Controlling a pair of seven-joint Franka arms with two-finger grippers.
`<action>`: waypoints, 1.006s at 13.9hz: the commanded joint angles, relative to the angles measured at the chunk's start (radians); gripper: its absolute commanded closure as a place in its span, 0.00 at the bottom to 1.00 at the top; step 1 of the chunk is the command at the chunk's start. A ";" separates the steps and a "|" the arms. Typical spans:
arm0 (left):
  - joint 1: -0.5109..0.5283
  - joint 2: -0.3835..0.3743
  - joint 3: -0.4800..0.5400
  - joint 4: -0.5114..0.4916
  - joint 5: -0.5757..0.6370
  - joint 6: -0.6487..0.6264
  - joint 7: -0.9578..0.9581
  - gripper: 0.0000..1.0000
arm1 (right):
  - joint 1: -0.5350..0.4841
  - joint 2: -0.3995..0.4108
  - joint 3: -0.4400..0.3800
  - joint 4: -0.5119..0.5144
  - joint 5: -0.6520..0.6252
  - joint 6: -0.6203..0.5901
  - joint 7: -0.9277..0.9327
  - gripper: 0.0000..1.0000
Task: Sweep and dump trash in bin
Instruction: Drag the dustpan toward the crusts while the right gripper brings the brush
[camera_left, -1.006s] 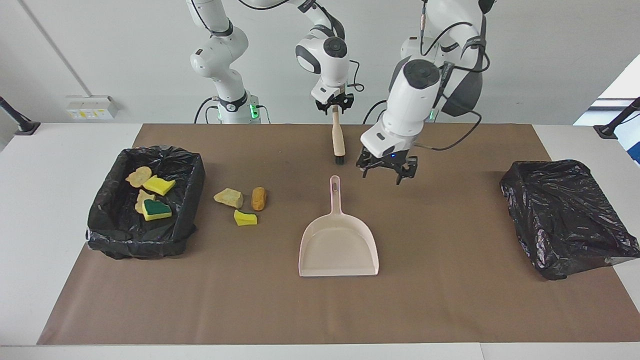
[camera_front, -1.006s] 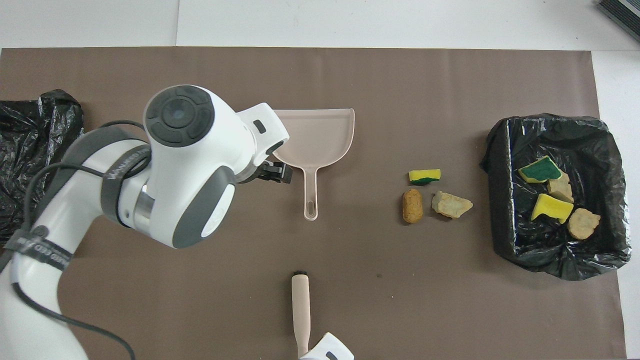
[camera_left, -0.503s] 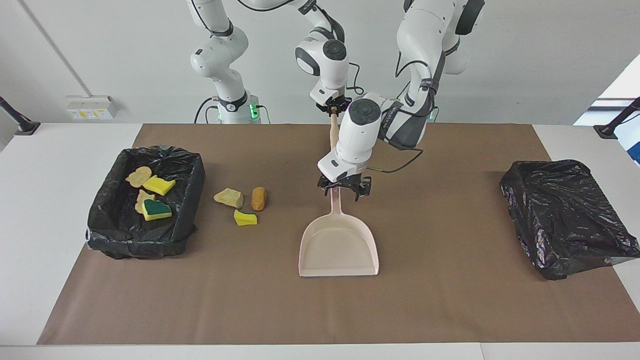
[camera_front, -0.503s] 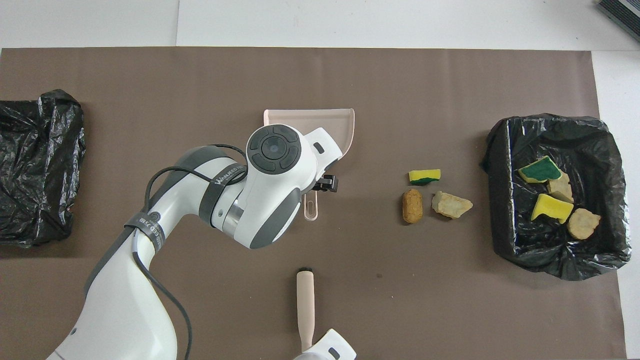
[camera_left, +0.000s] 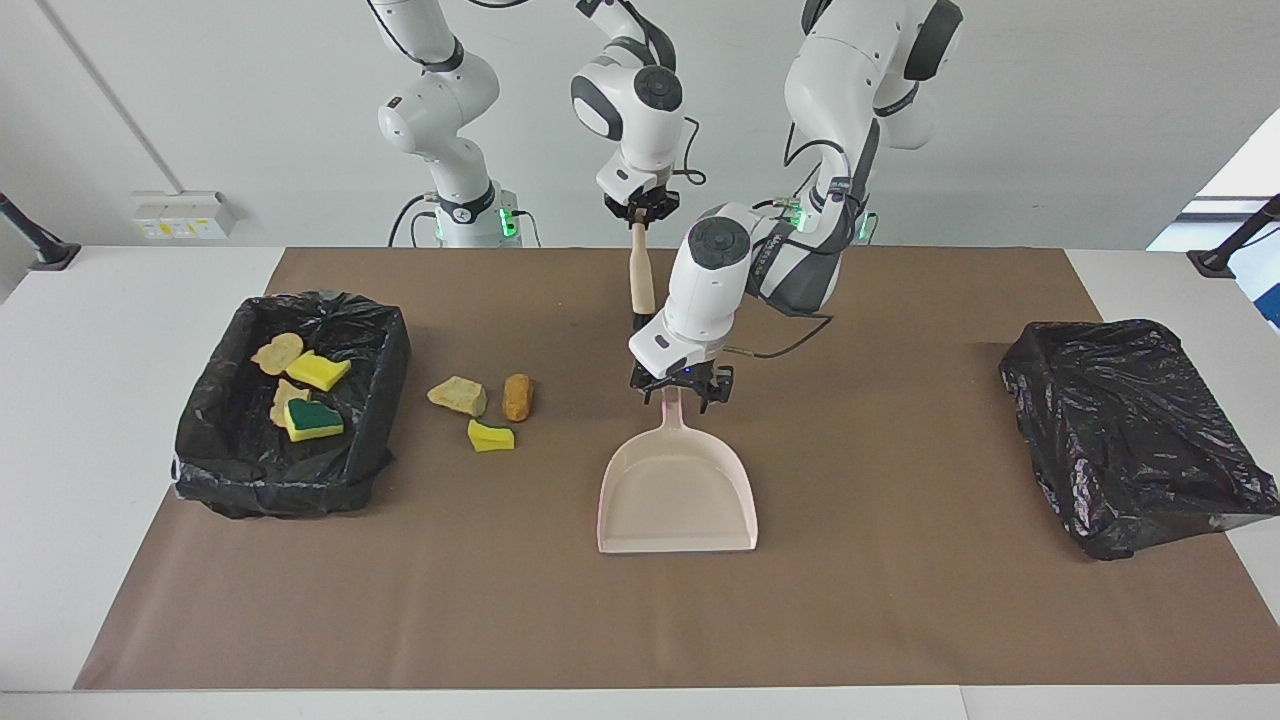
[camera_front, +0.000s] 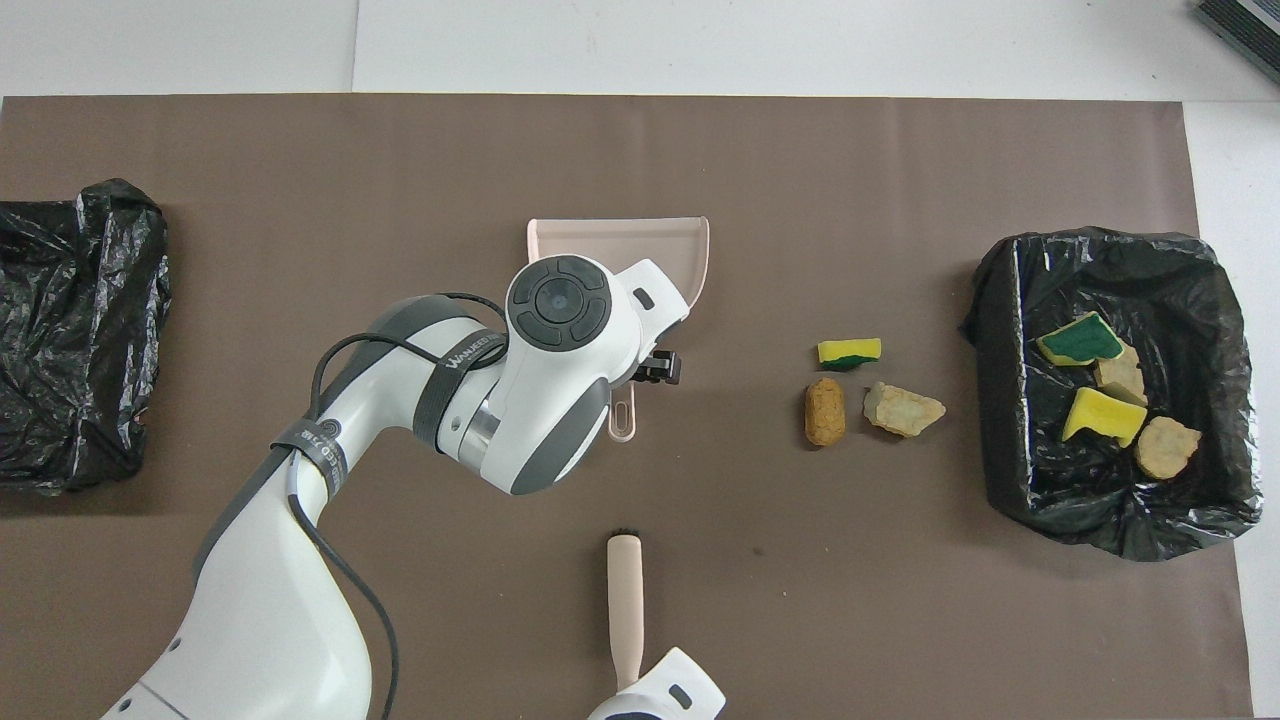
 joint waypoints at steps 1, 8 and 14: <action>-0.016 0.007 0.015 0.003 0.041 0.007 -0.017 0.69 | -0.093 -0.116 0.005 -0.018 -0.093 -0.120 -0.038 1.00; -0.003 -0.091 0.016 -0.023 0.046 -0.181 0.093 1.00 | -0.408 -0.070 0.008 -0.022 -0.395 -0.108 -0.297 1.00; 0.027 -0.298 0.018 -0.242 0.113 -0.258 0.545 1.00 | -0.668 0.072 0.008 -0.019 -0.507 0.051 -0.568 1.00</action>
